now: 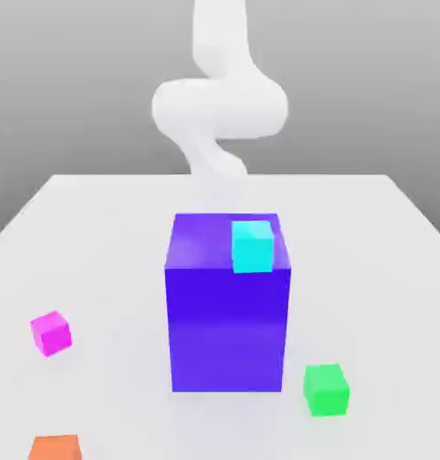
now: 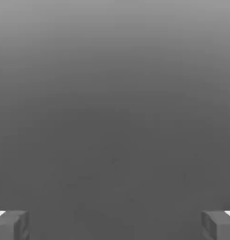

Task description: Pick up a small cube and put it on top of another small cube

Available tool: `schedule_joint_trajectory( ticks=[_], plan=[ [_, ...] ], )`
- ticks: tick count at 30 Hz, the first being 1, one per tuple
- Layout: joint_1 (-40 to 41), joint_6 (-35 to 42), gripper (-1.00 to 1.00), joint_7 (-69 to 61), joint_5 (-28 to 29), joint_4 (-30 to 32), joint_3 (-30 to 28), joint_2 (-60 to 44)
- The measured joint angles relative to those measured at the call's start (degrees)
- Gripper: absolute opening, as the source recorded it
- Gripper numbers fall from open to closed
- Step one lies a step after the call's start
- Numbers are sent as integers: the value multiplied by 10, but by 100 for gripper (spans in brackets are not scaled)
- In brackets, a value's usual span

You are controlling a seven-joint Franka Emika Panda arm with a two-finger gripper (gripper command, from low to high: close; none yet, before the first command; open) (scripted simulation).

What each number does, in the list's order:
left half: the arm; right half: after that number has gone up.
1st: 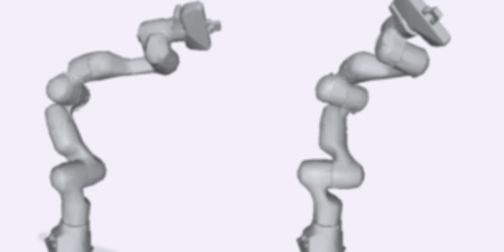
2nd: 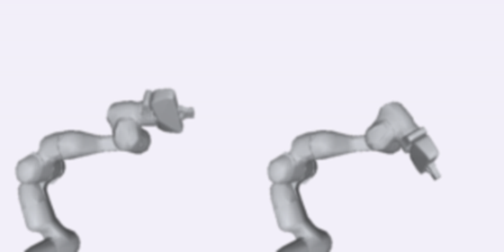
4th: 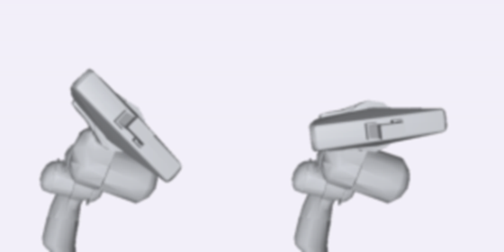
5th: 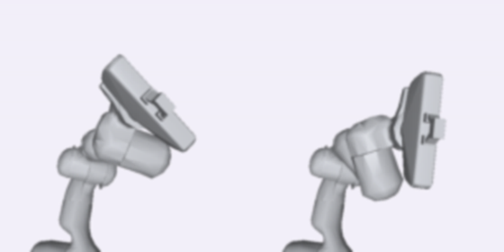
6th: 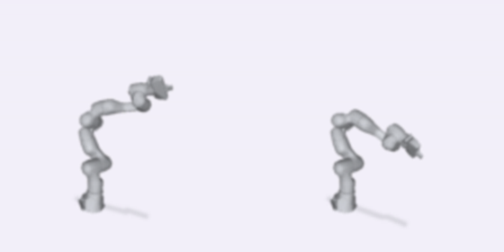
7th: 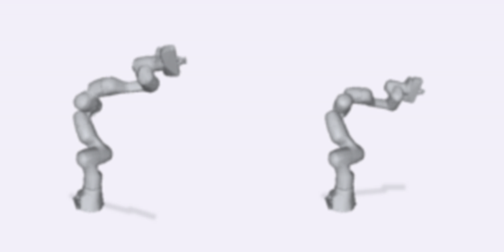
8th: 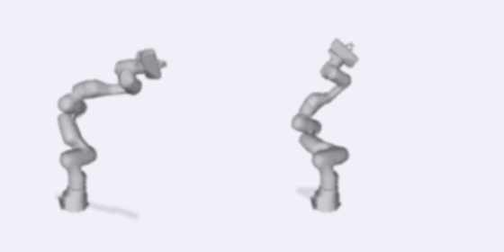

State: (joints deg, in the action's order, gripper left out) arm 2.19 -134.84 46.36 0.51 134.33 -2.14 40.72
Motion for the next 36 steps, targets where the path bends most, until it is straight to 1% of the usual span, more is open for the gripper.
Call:
schedule_joint_trajectory(
  ticks=[12,17,20,21,23,26,27,28,33,34,36],
  plan=[
    [108,-151,0,9,2,125,-121,-251],
    [151,-213,0,-4,-21,176,-171,-356],
    [190,-249,0,-24,-50,207,-190,-421],
    [204,-261,0,-32,-62,217,-193,-443],
    [223,-290,0,-60,-101,218,-173,-486],
    [271,-336,0,-105,-162,207,-114,-549],
    [294,-353,0,-113,-172,202,-88,-569],
    [311,-368,-100,-125,-187,198,-67,-589],
    [311,-368,-100,-124,-186,198,-67,-589],
    [323,-376,-100,-126,-188,196,-55,-598],
    [311,-362,-100,-115,-174,200,-71,-580]
  ],
)
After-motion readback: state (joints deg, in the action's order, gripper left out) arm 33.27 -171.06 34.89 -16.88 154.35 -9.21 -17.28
